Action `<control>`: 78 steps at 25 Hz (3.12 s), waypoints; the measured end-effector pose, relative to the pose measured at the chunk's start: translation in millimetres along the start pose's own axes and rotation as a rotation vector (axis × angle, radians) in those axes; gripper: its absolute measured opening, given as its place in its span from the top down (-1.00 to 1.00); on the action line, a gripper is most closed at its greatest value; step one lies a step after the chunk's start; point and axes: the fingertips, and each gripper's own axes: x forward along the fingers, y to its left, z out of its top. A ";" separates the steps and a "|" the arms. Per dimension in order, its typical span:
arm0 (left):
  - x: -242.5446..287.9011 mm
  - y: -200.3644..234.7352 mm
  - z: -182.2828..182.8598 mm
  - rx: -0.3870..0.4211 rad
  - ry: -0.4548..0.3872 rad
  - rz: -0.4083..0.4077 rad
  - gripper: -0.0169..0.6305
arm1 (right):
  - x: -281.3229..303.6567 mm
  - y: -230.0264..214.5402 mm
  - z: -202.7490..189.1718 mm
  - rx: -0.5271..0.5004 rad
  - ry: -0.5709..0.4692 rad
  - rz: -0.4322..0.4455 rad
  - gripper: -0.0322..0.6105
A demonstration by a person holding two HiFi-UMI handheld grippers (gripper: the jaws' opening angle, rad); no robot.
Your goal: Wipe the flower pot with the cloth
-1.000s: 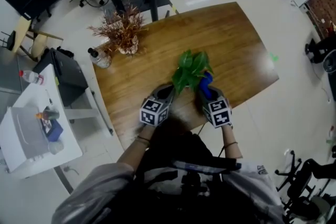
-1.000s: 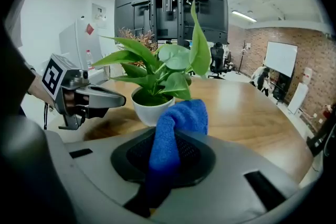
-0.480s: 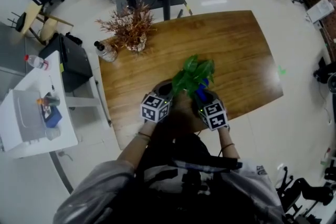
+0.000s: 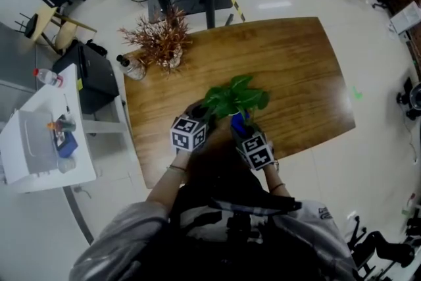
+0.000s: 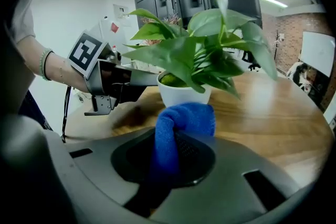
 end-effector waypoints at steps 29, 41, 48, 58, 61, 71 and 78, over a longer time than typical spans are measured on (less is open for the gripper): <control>-9.0 15.1 0.3 -0.023 -0.010 0.031 0.93 | 9.9 5.5 22.5 -0.071 -0.020 0.046 0.73; -19.7 6.6 -13.5 -0.033 0.000 0.028 0.93 | -17.4 -16.0 -4.2 -0.024 -0.023 -0.007 0.73; -25.5 -18.1 -32.6 -0.052 0.021 0.000 0.93 | -26.9 -60.7 6.7 -0.100 -0.034 -0.086 0.73; -20.7 -11.8 -19.6 -0.028 0.005 -0.005 0.93 | -7.2 -40.6 49.3 -0.224 -0.094 0.004 0.73; -20.2 -2.8 -13.0 -0.023 -0.010 0.008 0.93 | -2.2 -24.4 45.7 -0.234 -0.079 0.028 0.73; -28.6 41.5 3.1 -0.043 -0.047 0.101 0.93 | 23.6 32.9 34.0 -0.246 -0.022 0.134 0.73; -36.1 41.9 -1.3 -0.083 -0.063 0.124 0.93 | 16.8 21.8 27.7 -0.185 -0.025 0.123 0.73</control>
